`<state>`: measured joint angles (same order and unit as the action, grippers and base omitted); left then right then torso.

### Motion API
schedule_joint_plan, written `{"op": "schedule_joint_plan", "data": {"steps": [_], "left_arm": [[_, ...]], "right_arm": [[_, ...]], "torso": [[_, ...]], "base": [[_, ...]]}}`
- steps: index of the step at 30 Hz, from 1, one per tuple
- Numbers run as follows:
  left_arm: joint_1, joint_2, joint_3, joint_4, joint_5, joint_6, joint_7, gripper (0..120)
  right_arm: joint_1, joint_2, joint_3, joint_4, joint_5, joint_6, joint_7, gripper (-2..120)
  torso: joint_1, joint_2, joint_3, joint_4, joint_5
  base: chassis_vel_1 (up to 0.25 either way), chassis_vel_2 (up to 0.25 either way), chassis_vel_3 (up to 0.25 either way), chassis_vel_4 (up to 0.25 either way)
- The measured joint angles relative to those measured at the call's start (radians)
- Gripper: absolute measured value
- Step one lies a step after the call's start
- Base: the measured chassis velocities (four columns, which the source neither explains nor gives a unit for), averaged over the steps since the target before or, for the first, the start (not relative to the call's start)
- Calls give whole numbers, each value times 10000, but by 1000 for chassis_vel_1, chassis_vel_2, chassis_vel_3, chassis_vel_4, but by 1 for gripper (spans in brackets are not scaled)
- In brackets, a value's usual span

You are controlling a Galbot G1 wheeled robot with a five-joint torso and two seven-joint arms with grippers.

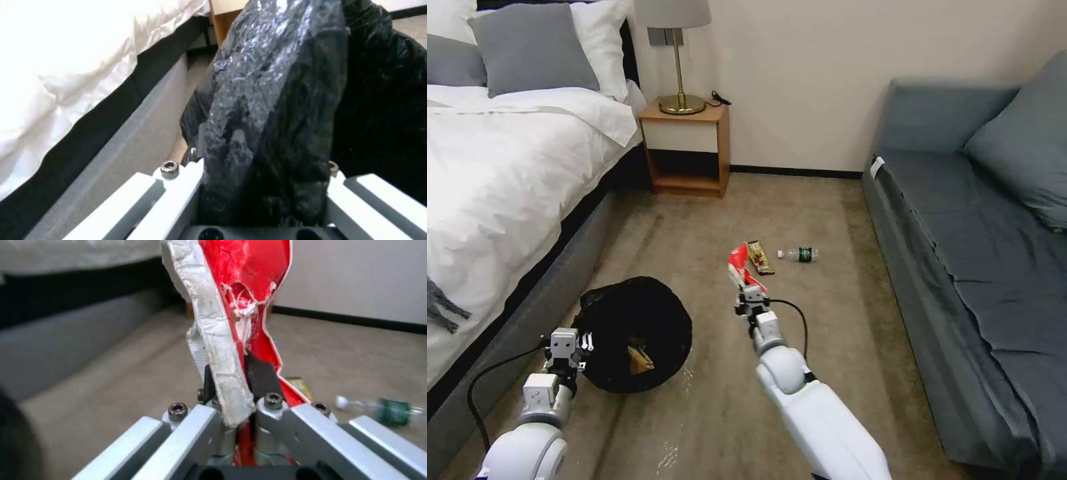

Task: Pick up the trash bin, then pick up the garbage on the floor and place it into the trash bin.

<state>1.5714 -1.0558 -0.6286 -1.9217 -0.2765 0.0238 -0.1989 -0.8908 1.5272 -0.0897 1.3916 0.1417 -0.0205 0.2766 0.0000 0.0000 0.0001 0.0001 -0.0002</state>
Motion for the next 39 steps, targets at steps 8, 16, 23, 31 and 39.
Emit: {"op": "schedule_joint_plan", "data": {"steps": [8, 16, 23, 31, 39], "left_arm": [[-72, -10, 36, 78, -2, -82, -1, 4], [-227, -68, 210, 206, 116, -134, -12, 4], [-396, -86, 250, 182, 76, -54, -36, 4], [-628, -153, 404, 152, 42, 75, -46, 4], [-993, -257, 784, 115, -103, 260, -68, 4]], "right_arm": [[-291, 164, -889, 1217, 808, -177, 260, 0], [-525, 90, -1439, 2018, 1136, -405, 389, 0], [-550, 68, -1780, 2125, 1442, -445, 406, 0], [-441, -106, -2235, 2042, 1669, -528, 404, 0], [-452, -278, -2581, 1824, 1673, -574, 263, 0]], "torso": [[0, 0, -1, -1, 0], [0, 0, -1, -1, 0], [0, 0, -1, -1, 1], [0, 0, -1, -1, 2], [0, 0, -1, -1, 2]], "base": [[0, 0, 0, 0], [0, 0, 0, 0], [0, 0, 0, 0], [0, 0, 0, 0], [0, 0, 0, 0]]}}
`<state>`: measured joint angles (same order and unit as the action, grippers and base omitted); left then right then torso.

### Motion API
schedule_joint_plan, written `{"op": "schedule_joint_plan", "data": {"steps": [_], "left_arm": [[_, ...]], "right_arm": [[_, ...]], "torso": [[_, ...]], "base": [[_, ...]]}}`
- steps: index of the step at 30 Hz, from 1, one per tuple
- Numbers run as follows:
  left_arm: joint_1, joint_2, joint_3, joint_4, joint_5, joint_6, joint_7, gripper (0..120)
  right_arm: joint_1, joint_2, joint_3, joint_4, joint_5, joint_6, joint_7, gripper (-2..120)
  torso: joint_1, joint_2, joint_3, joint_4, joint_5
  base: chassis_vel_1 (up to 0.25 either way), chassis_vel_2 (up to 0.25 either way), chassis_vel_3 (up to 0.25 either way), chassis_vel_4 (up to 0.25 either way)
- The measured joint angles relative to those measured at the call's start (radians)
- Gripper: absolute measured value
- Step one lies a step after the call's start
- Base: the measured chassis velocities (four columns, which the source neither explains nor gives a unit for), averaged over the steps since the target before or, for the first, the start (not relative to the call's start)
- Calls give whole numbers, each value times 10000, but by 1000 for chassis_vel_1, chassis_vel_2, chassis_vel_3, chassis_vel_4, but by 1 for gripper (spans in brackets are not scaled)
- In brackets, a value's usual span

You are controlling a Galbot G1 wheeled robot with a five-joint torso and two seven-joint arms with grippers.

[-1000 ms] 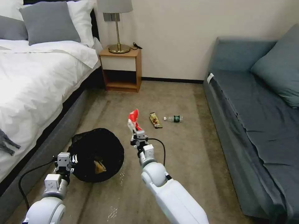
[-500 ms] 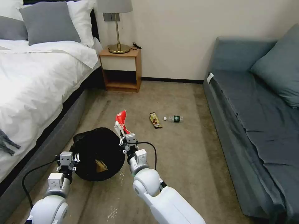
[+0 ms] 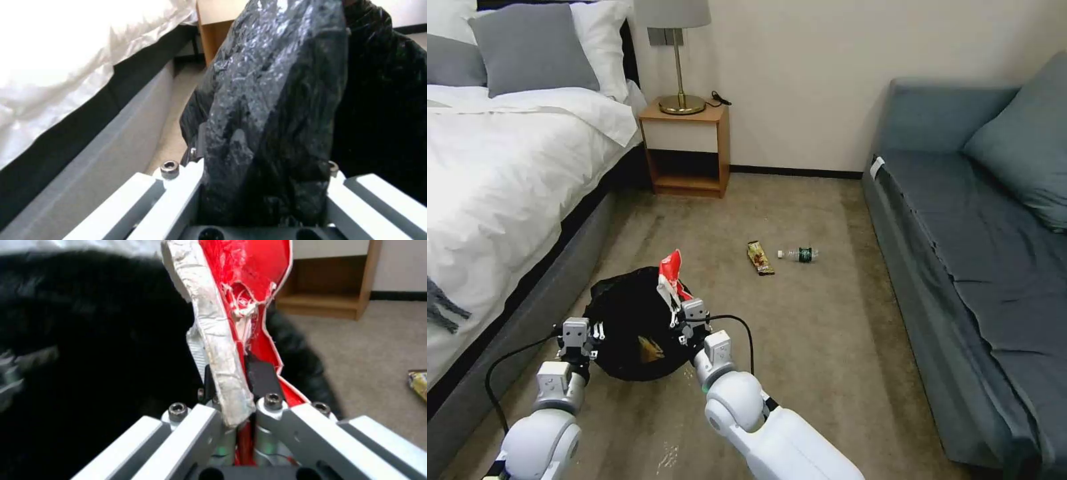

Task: Pick up the trash bin, then pick up the garbage on the floor and place it into the trash bin.

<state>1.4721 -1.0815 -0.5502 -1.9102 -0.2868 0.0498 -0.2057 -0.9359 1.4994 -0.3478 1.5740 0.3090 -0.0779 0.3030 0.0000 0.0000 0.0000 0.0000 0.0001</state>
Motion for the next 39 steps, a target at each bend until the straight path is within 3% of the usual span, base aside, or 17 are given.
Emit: {"op": "schedule_joint_plan", "data": {"steps": [7, 15, 20, 36, 39], "left_arm": [[-286, -79, 361, -140, -148, 179, 0, 4], [-314, -87, 445, -149, -193, 190, 20, 4], [-255, -87, 407, -146, -219, 113, 23, 4], [-64, 7, 119, 130, -232, -171, 18, 4], [-47, 26, 89, 211, -259, -229, 20, 4]], "right_arm": [[21, -68, -118, -284, -13, -52, -92, 0], [24, -99, -26, -774, 35, -503, 409, 2], [-4, -182, 96, -813, 23, -582, 487, 23], [-223, -45, 207, -181, -13, -861, 532, 76], [-269, -12, 214, -2, -6, -916, 557, 92]], "torso": [[0, 0, 0, 0, 0], [0, -1, 0, 0, 0], [0, -1, 0, -2, 0], [0, 0, 0, 1, -1], [0, 0, 0, 0, -1]], "base": [[0, 0, 0, 0], [0, 0, 0, 0], [0, 0, 0, 0], [0, 0, 0, 0], [0, 0, 0, 0]]}}
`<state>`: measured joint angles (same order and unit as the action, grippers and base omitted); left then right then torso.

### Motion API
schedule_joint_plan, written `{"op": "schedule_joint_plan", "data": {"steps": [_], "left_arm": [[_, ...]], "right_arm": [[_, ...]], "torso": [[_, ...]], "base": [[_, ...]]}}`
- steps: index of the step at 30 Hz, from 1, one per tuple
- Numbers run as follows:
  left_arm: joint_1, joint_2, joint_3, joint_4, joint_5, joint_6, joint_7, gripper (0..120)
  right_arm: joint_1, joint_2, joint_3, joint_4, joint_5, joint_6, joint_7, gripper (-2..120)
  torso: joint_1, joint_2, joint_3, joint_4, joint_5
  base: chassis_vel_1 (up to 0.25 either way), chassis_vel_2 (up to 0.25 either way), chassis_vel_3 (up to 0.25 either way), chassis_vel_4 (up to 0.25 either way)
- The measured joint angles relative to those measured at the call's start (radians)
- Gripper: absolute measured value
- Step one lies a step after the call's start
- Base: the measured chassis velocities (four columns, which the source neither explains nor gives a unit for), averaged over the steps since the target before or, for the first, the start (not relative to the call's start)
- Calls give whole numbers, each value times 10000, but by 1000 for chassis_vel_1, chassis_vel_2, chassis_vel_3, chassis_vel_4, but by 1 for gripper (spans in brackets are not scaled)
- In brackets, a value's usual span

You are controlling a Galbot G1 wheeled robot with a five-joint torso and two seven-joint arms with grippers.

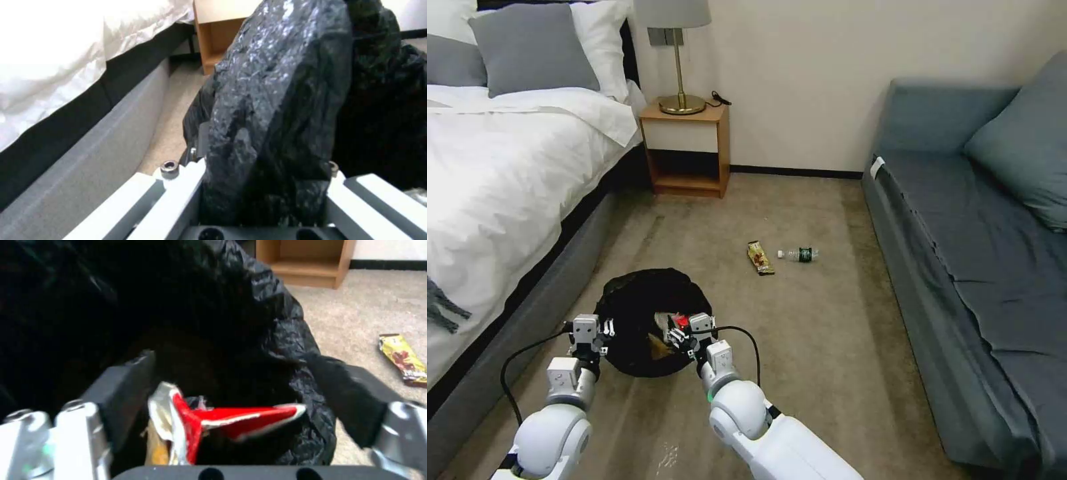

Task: Pick up the trash bin, then pick up the garbage on the floor and place it into the trash bin.

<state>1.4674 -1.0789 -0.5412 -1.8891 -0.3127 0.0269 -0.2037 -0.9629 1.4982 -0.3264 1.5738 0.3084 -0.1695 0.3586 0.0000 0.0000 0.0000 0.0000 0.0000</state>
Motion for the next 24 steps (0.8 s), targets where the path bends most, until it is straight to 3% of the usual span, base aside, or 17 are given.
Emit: {"op": "schedule_joint_plan", "data": {"steps": [6, 24], "left_arm": [[-24, 24, -46, 179, -57, -63, 0, 4], [-70, 195, -282, 870, -207, -439, -5, 4]], "right_arm": [[-9, 106, 49, 438, 49, -169, 70, 100], [546, -102, 1516, 707, 268, -450, 76, 100]], "torso": [[0, 0, 0, 0, 0], [0, 0, 0, 0, -1]], "base": [[0, 0, 0, 0], [0, 0, 0, 0]]}}
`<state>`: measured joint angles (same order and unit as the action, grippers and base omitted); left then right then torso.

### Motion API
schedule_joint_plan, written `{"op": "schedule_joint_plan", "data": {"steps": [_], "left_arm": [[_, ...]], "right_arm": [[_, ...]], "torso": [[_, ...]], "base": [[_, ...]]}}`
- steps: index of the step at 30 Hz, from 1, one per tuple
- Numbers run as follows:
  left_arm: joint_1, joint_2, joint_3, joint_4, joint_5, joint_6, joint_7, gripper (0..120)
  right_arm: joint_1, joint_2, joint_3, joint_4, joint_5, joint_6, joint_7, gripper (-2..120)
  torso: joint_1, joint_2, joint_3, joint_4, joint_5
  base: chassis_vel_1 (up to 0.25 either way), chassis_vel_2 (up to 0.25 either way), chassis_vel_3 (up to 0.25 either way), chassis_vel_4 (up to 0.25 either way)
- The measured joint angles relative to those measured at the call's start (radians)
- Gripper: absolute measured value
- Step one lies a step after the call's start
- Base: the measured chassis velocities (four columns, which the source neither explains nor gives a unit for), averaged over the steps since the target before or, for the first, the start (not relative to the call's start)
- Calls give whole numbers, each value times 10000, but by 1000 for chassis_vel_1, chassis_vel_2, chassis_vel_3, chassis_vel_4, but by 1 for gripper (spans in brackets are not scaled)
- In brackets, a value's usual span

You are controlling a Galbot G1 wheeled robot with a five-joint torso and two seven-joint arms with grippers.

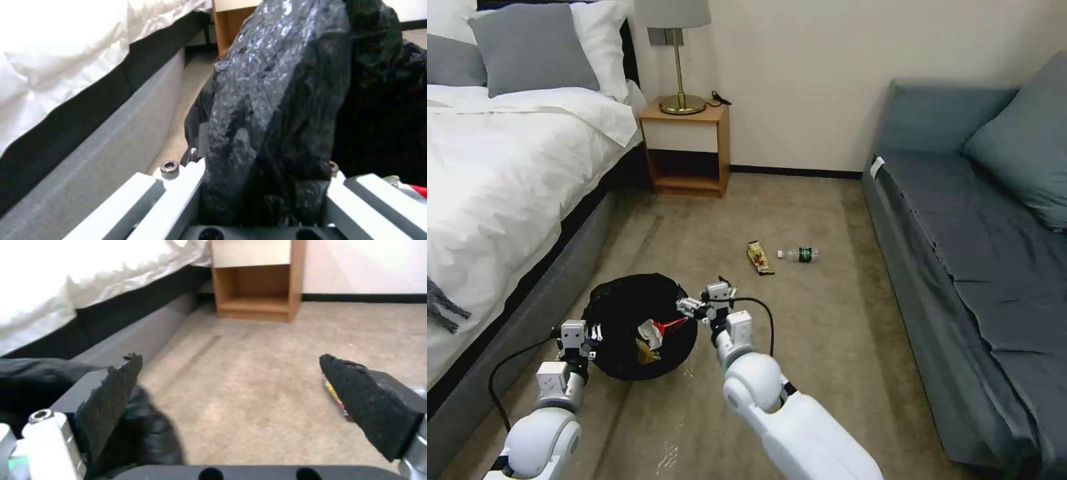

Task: Pick up the trash bin, then pick up the garbage on the floor and place it into the trash bin.

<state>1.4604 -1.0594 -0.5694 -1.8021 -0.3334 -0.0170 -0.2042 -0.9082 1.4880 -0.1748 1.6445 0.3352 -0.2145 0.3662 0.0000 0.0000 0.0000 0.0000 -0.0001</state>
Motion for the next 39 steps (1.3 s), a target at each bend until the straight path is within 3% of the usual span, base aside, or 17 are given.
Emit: {"op": "schedule_joint_plan", "data": {"steps": [10, 39], "left_arm": [[-12, 132, -188, 124, -122, -113, -7, 4], [22, 325, -451, 58, -209, -217, -17, 4]], "right_arm": [[120, -169, 918, -416, -331, -1472, 163, 100], [-480, -626, 2299, -2371, -1109, -1482, 559, 100]], "torso": [[0, 0, 0, 0, 2], [0, 0, 0, 0, 1]], "base": [[0, 0, 0, 0], [0, 0, 0, 0]]}}
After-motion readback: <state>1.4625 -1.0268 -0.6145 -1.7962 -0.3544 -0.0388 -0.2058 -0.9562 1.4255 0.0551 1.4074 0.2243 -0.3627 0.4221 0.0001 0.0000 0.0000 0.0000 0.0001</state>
